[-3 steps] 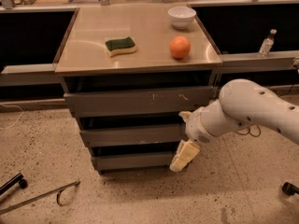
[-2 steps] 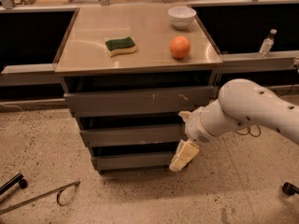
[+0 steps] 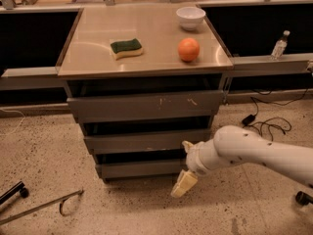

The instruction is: Open bottom drawer

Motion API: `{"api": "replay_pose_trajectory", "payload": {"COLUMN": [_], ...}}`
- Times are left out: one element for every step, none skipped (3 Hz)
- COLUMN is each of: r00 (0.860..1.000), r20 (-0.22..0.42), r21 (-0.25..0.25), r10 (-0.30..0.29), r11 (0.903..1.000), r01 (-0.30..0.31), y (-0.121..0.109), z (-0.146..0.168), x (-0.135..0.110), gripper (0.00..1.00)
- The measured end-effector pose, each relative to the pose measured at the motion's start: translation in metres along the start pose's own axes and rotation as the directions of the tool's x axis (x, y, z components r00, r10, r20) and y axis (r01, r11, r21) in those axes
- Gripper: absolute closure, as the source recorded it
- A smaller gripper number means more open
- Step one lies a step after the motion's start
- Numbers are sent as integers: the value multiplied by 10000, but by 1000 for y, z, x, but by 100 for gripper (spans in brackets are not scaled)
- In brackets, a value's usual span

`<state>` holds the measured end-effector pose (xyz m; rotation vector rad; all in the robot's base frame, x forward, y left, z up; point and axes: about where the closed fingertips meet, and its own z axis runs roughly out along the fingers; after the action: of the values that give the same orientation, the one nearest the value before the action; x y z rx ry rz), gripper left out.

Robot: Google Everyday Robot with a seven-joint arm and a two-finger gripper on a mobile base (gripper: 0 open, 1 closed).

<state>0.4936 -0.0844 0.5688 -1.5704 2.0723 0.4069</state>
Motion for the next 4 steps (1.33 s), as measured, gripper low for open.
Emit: {"api": "replay_pose_trajectory", "payload": {"r00": [9995, 9952, 9875, 9875], "r20": [269, 782, 1360, 1360], "r21": [278, 545, 415, 415], "r10": [185, 583, 799, 799], "r11": [9994, 9965, 9954, 9954], "r01": [-193, -626, -863, -863], "y": [-5, -15, -11, -11], "z": [69, 123, 148, 148], "x": [38, 64, 79, 79], "gripper": [0, 0, 0, 0]}}
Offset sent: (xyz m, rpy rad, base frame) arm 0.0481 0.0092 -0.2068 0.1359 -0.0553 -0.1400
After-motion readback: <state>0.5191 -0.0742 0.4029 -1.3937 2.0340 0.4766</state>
